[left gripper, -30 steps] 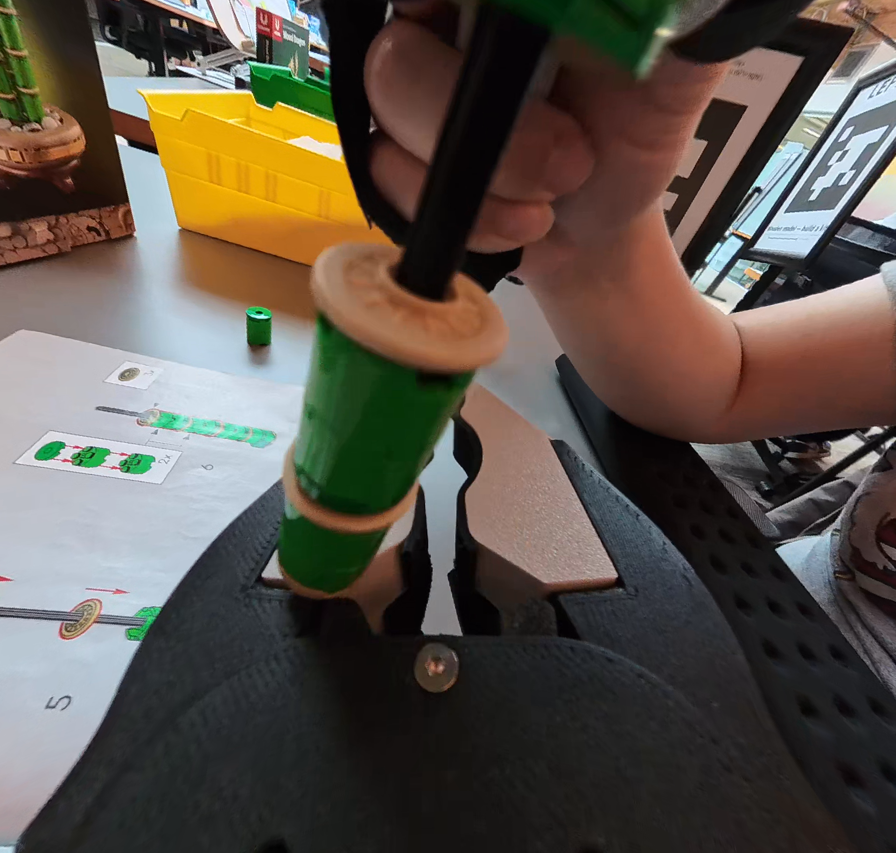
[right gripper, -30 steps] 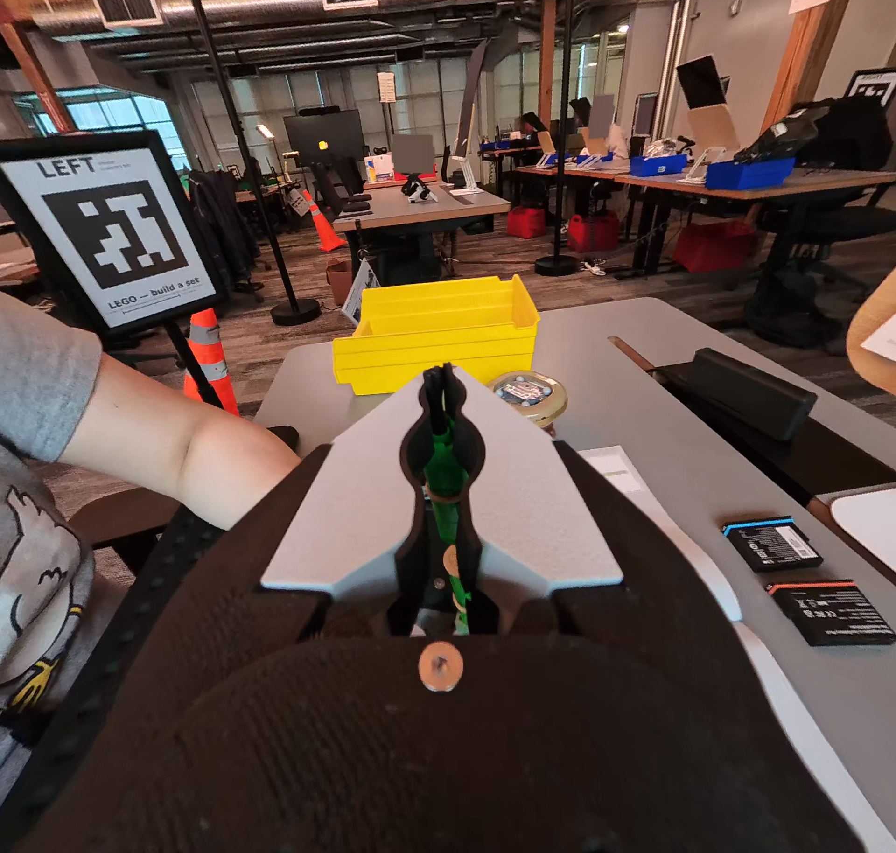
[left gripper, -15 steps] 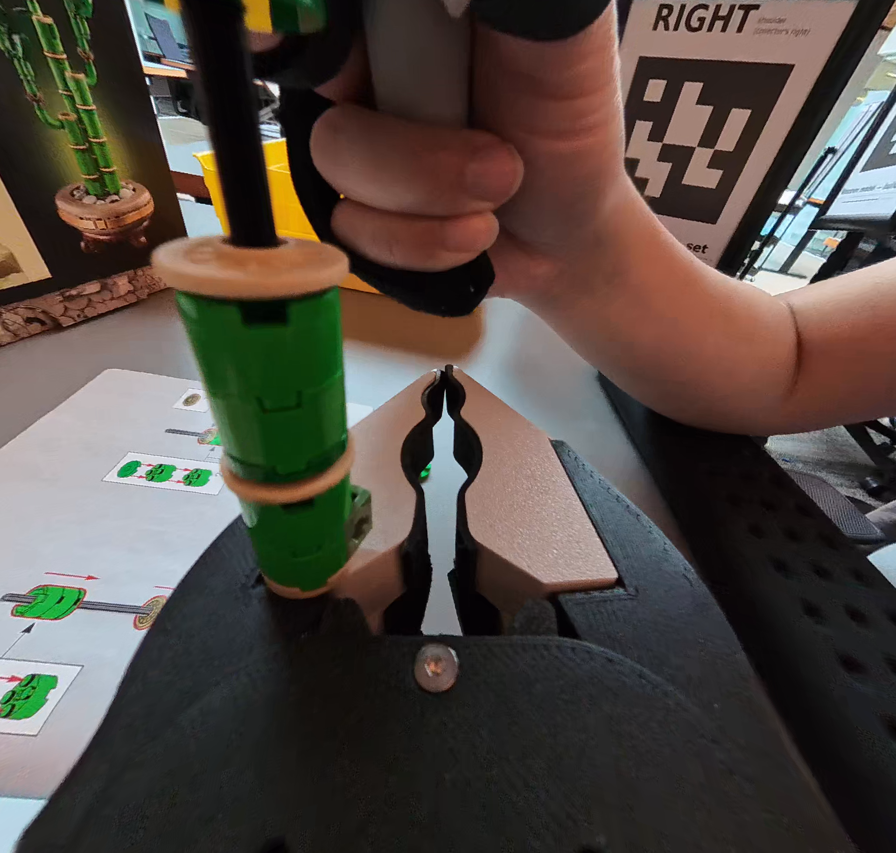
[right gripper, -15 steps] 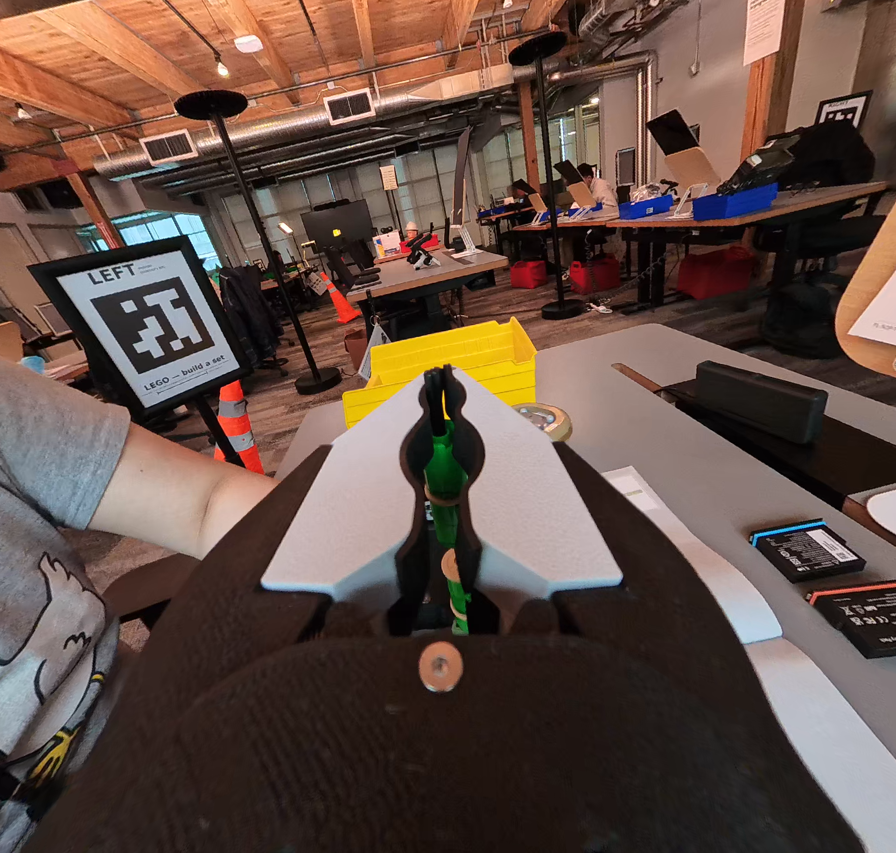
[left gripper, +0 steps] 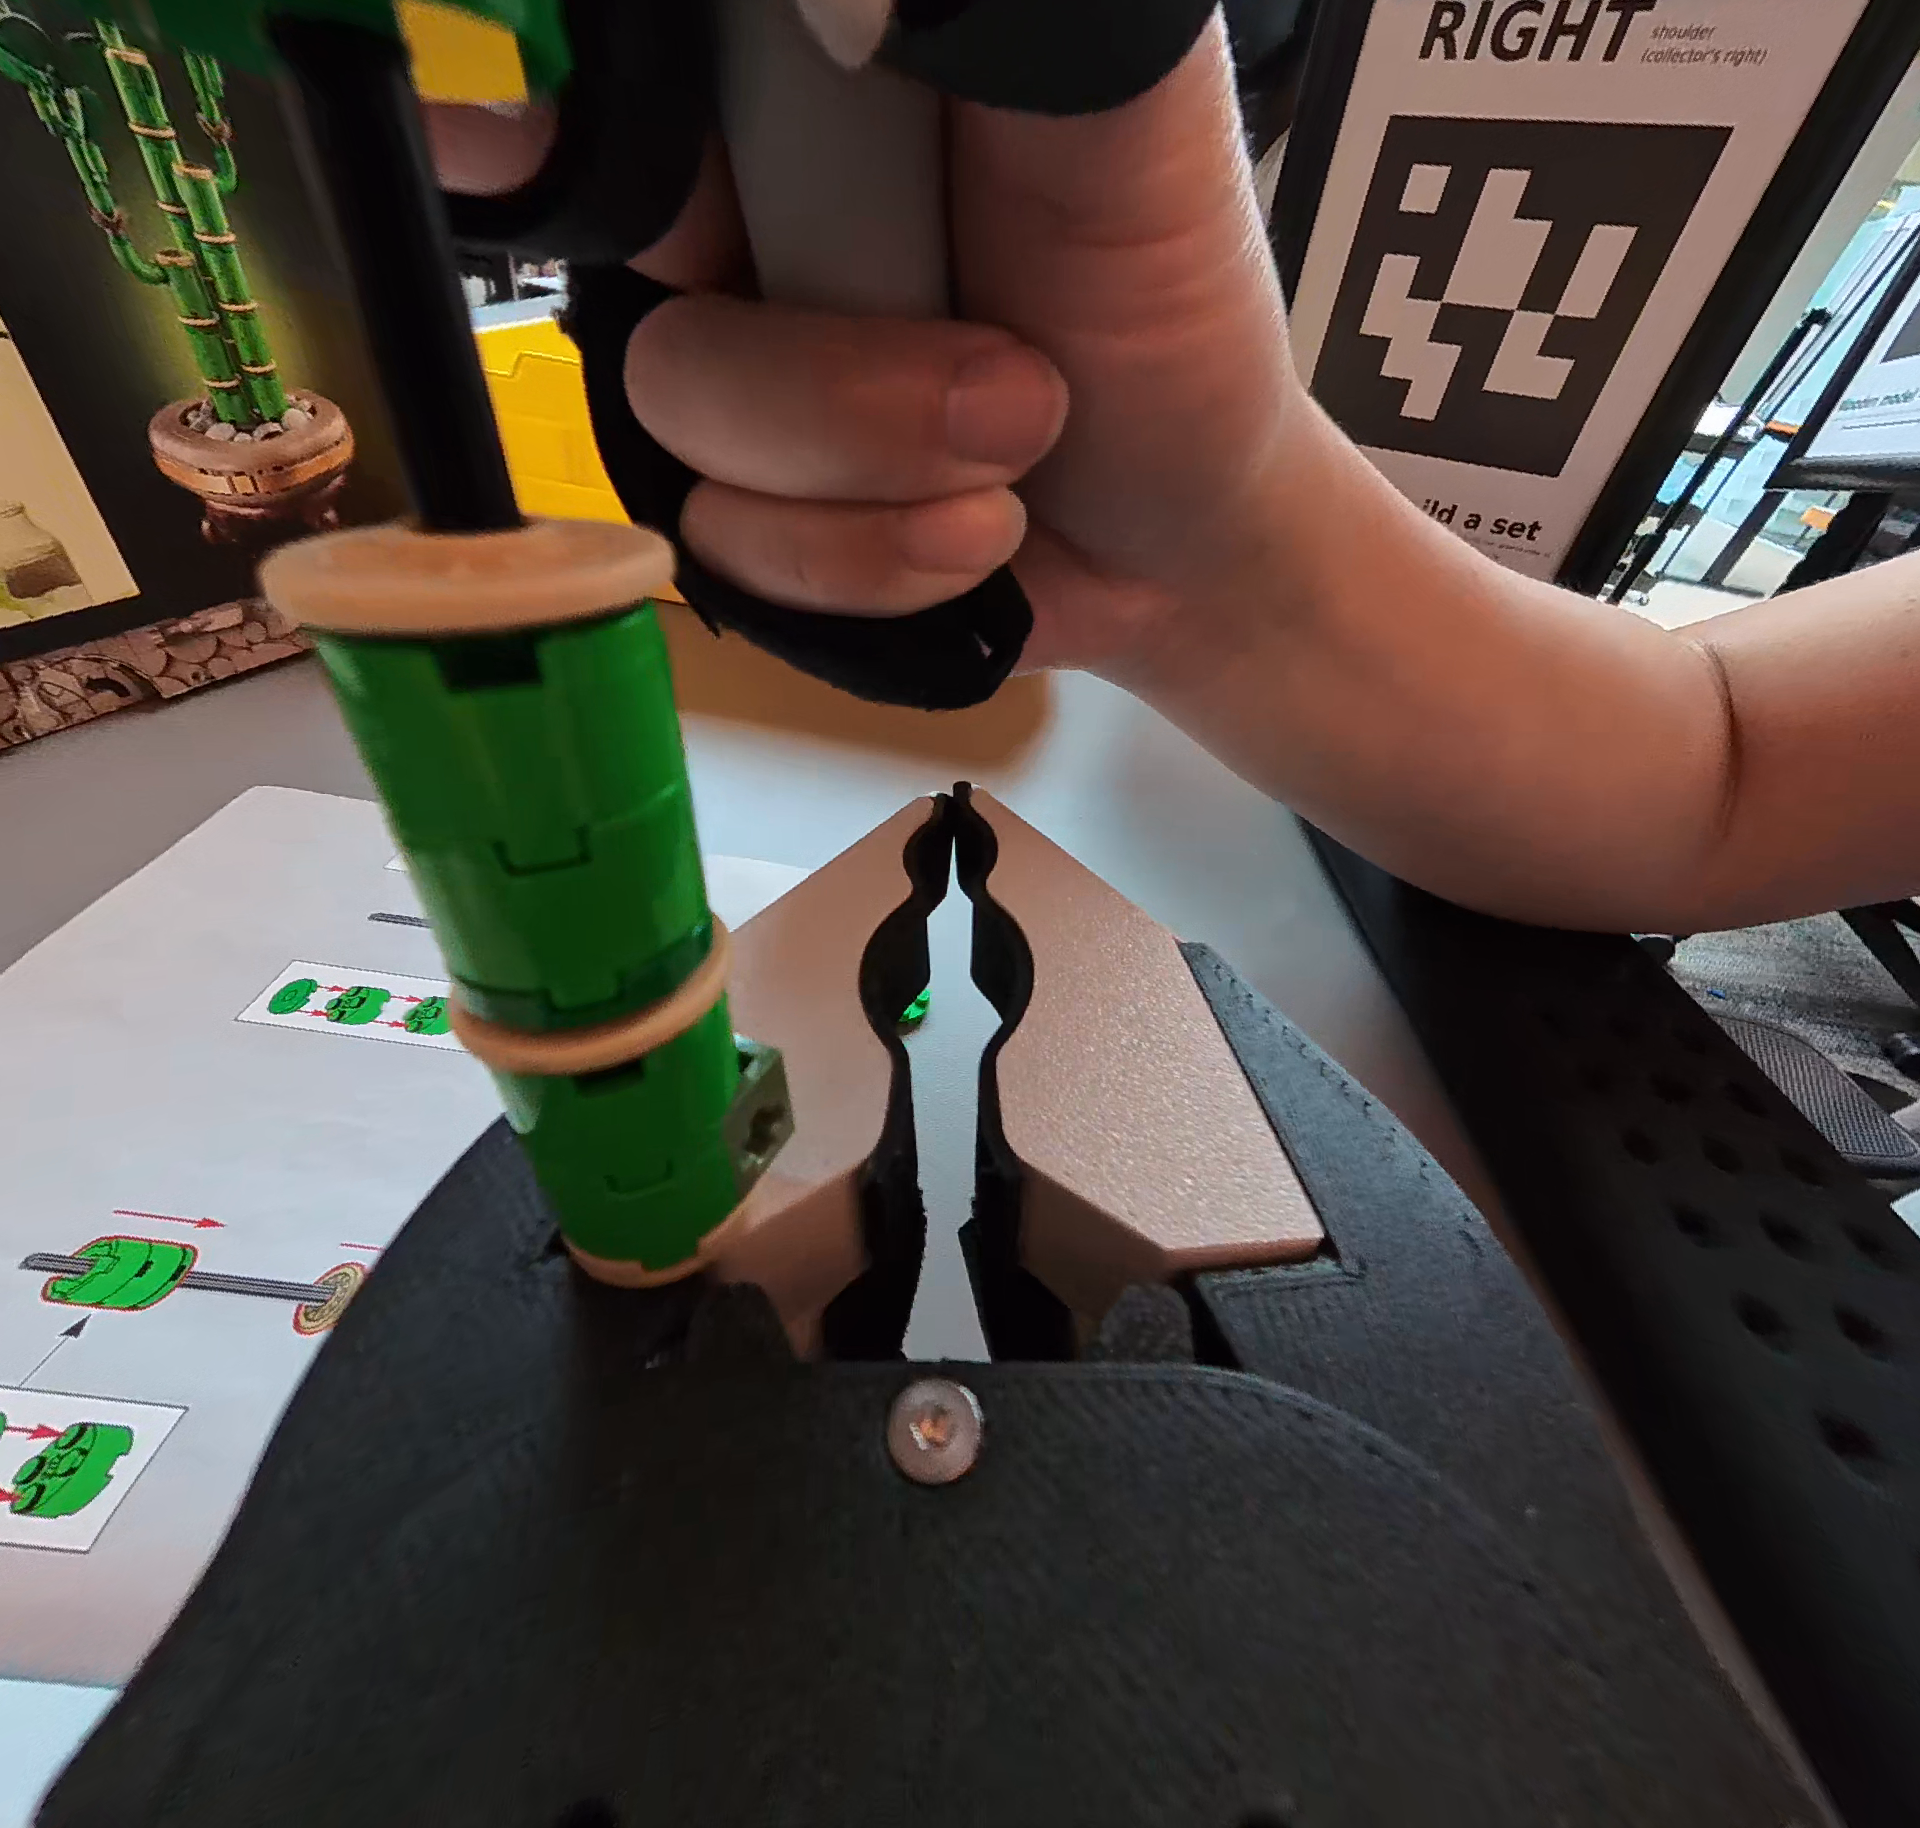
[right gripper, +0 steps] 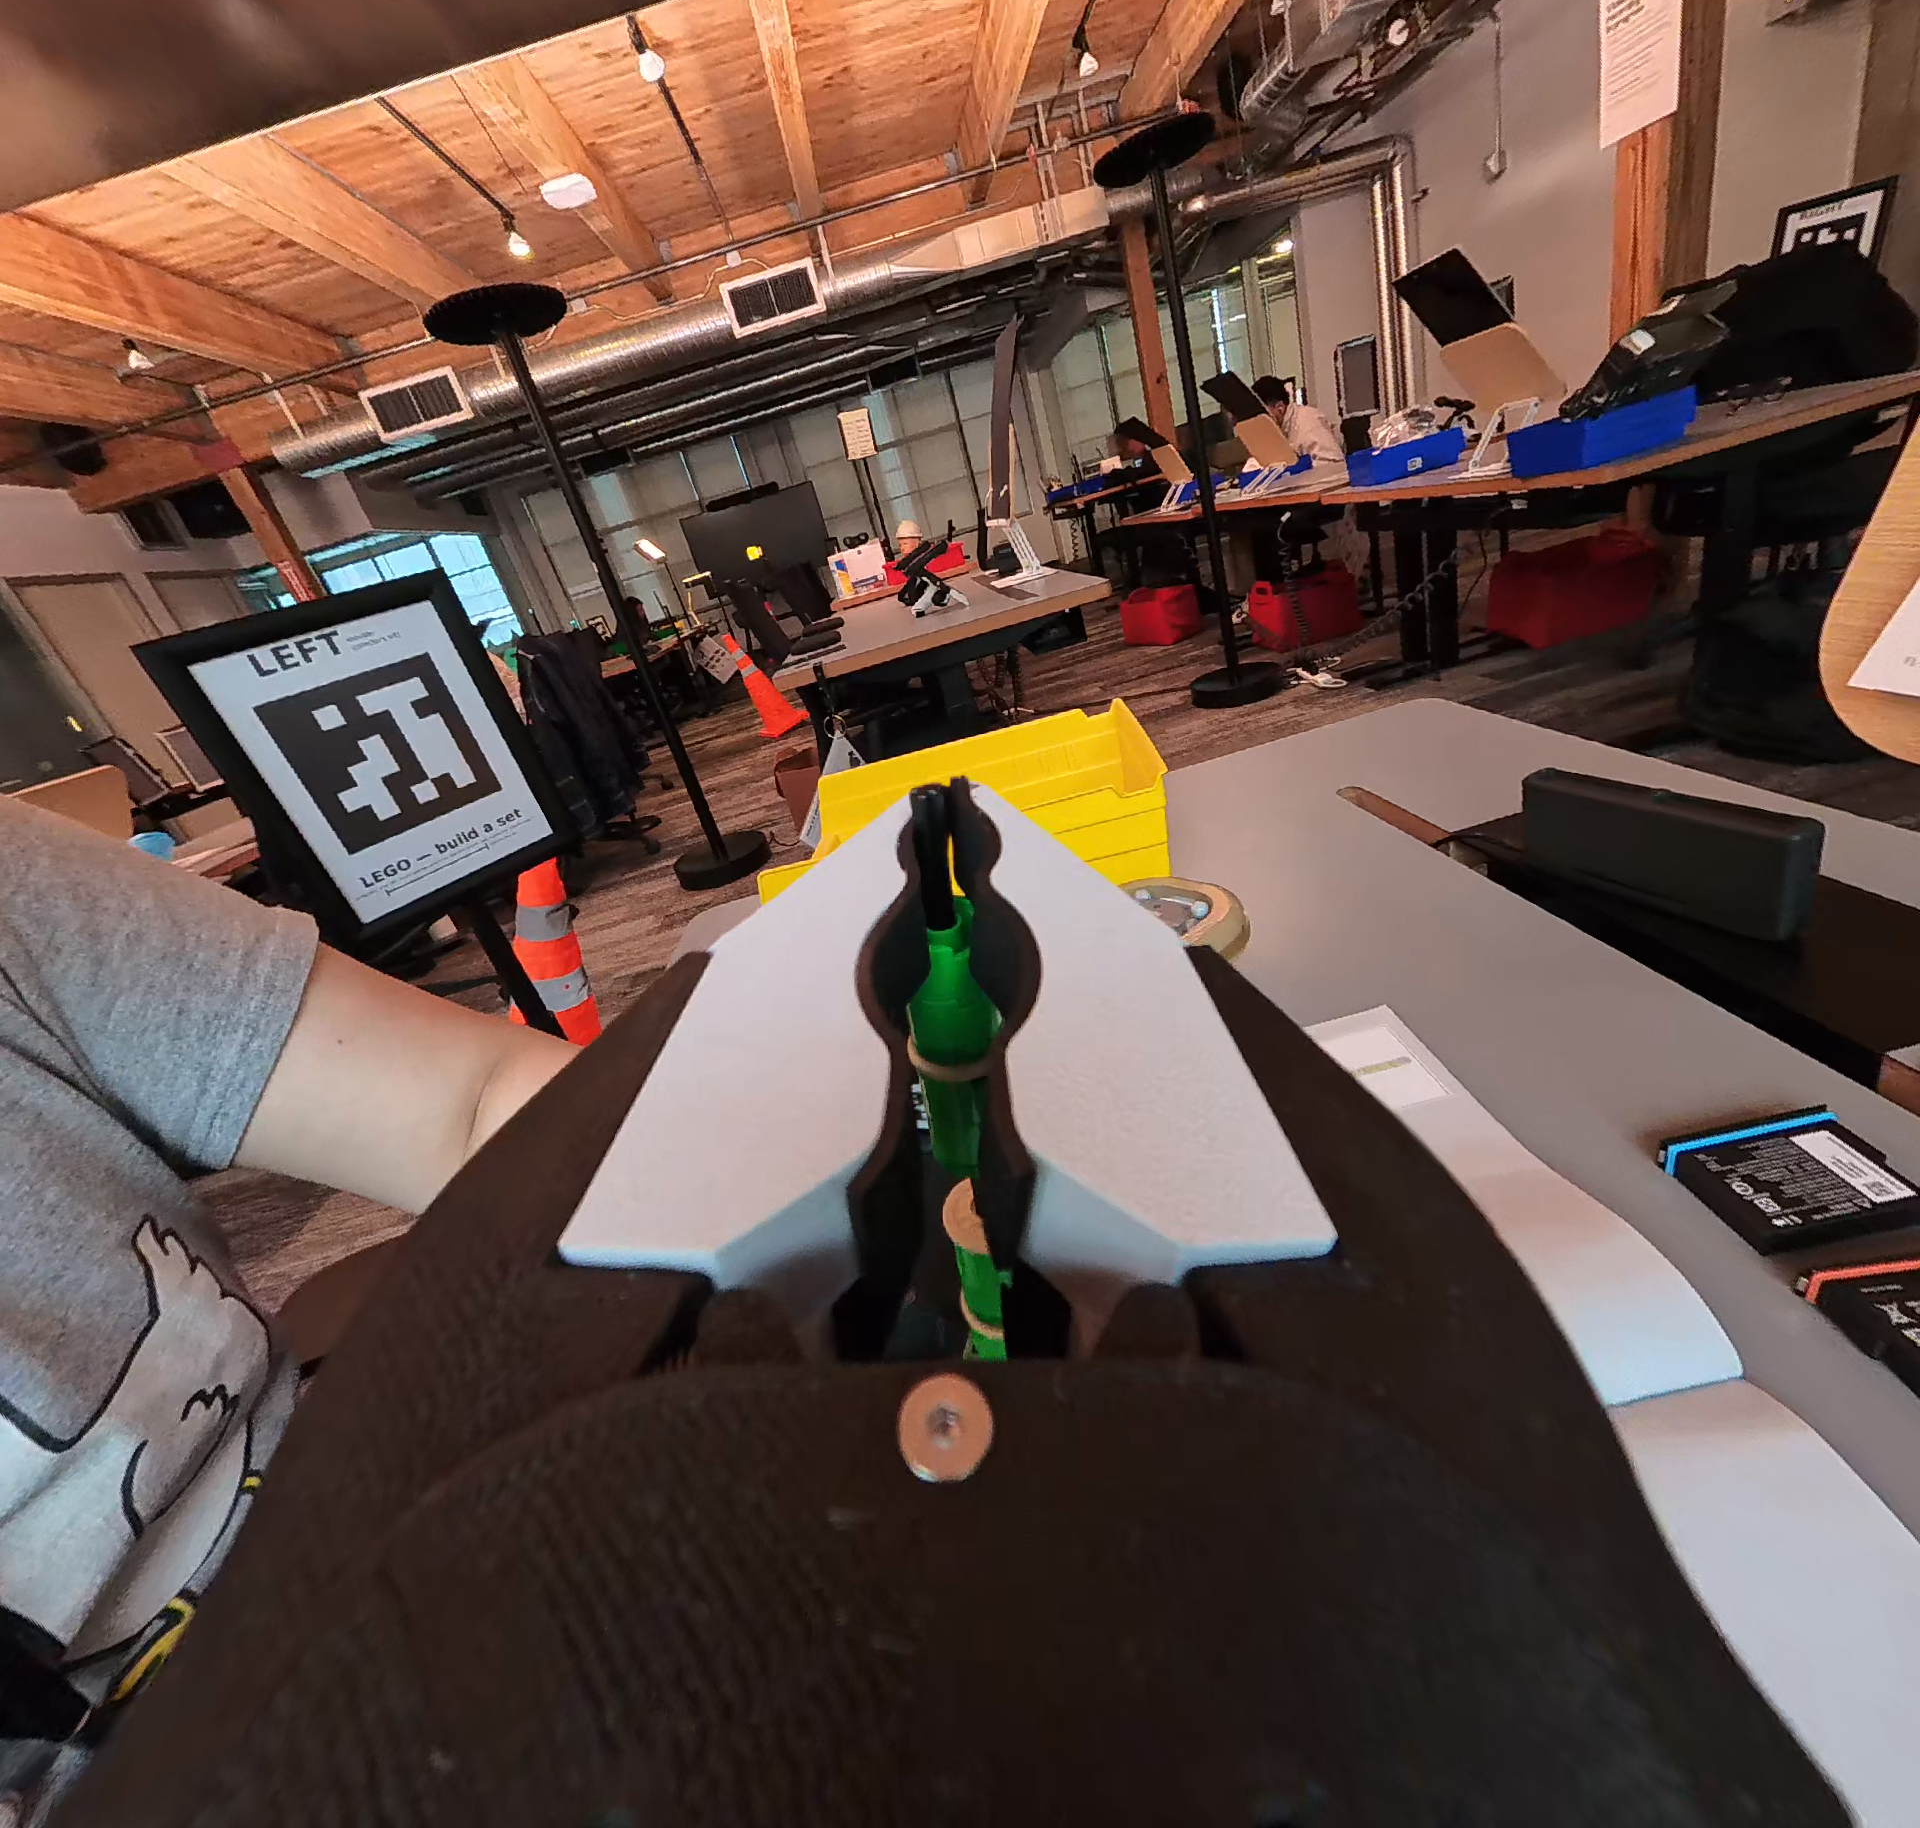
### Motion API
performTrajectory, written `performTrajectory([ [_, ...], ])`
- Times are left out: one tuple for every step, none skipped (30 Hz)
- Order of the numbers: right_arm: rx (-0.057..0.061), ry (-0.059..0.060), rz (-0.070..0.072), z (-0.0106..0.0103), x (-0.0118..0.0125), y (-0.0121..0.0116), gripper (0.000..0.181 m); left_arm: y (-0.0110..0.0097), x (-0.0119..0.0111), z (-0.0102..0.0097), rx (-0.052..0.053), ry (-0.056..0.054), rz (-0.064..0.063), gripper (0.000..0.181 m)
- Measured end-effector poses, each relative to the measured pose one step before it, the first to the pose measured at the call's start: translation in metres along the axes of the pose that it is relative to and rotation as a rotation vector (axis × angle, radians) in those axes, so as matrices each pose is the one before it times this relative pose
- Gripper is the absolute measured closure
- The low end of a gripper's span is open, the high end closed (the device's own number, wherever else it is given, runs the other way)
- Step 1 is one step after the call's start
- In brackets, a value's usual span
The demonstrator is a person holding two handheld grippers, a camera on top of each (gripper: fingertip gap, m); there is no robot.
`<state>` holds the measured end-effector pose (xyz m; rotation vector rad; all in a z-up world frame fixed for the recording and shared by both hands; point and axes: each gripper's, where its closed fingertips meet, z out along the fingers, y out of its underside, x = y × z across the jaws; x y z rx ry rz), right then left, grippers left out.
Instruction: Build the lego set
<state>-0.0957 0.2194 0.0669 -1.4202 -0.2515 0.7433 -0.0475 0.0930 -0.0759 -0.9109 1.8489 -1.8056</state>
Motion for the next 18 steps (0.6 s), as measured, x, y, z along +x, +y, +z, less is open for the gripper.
performTrajectory([
  [-0.0055,-0.0018,-0.0027,0.00013,-0.00026,0.00060,0.181,0.00032,0.00032,0.00012,-0.0023,0.0006,-0.0013,0.181],
  [-0.0037,0.0014,0.0000,-0.00021,0.00029,0.00030,0.181,0.00012,0.00015,0.00003,-0.0007,-0.0003,0.0002,0.181],
  [-0.0026,-0.0003,0.0030,-0.00017,0.00023,0.00023,0.181,-0.00010,0.00012,-0.00013,0.0004,0.0012,-0.0052,0.181],
  [-0.0054,-0.0037,0.0038,0.00015,-0.00035,0.00050,0.181,-0.00039,0.00012,-0.00016,0.0023,0.0053,-0.0153,0.181],
  [-0.0051,-0.0024,0.0010,0.00021,-0.00037,0.00037,0.181,-0.00070,0.00005,-0.00035,0.0048,0.0058,-0.0186,0.181],
  [-0.0032,-0.0016,0.0001,0.00010,-0.00034,0.00021,0.181,-0.00099,-0.00049,-0.00067,0.0038,0.0016,-0.0127,0.181],
  [-0.0013,-0.0149,0.0091,0.00011,-0.00227,-0.00076,0.181,-0.00174,0.00010,-0.00091,0.0021,0.0018,-0.0042,0.181],
  [0.0061,-0.0059,0.0061,-0.00053,-0.00166,-0.00257,0.181,-0.00309,0.00059,-0.00121,0.0018,0.0001,0.0074,0.181],
  [0.0185,0.0081,-0.0069,-0.00157,-0.00048,-0.00487,0.181,-0.00357,0.00124,-0.00122,-0.0011,-0.0021,0.0197,0.181],
  [0.0136,0.0025,0.0015,-0.00188,-0.00103,-0.00491,0.181,-0.00274,0.00204,-0.00076,-0.0094,0.0010,0.0206,0.181],
  [0.0042,0.0033,0.0057,-0.00188,-0.00054,-0.00348,0.181,-0.00118,0.00208,0.00008,-0.0149,0.0018,0.0165,0.181],
  [0.0039,0.0050,-0.0059,-0.00144,-0.00035,-0.00226,0.181,-0.00026,0.00179,0.00056,-0.0110,-0.0019,0.0163,0.181],
  [0.0028,-0.0037,0.0016,-0.00051,-0.00086,-0.00058,0.181,0.00095,0.00143,0.00133,-0.0057,-0.0020,0.0118,0.181],
  [-0.0027,-0.0076,0.0115,0.00110,-0.00040,0.00167,0.181,0.00236,0.00049,0.00171,-0.0010,-0.0010,0.0013,0.181],
  [-0.0116,-0.0046,0.0068,0.00209,0.00062,0.00381,0.181,0.00307,-0.00045,0.00141,0.0024,-0.0003,-0.0048,0.181],
  [-0.0114,0.0013,0.0013,0.00210,0.00141,0.00399,0.181,0.00291,-0.00100,0.00082,0.0018,-0.0010,-0.0009,0.181],
  [-0.0042,-0.0043,0.0011,0.00139,0.00055,0.00232,0.181,0.00154,-0.00103,-0.00001,0.0044,-0.0035,0.0081,0.181],
  [-0.0013,-0.0015,0.0029,0.00036,0.00069,0.00087,0.181,0.00017,-0.00071,-0.00048,0.0084,-0.0015,0.0086,0.181],
])
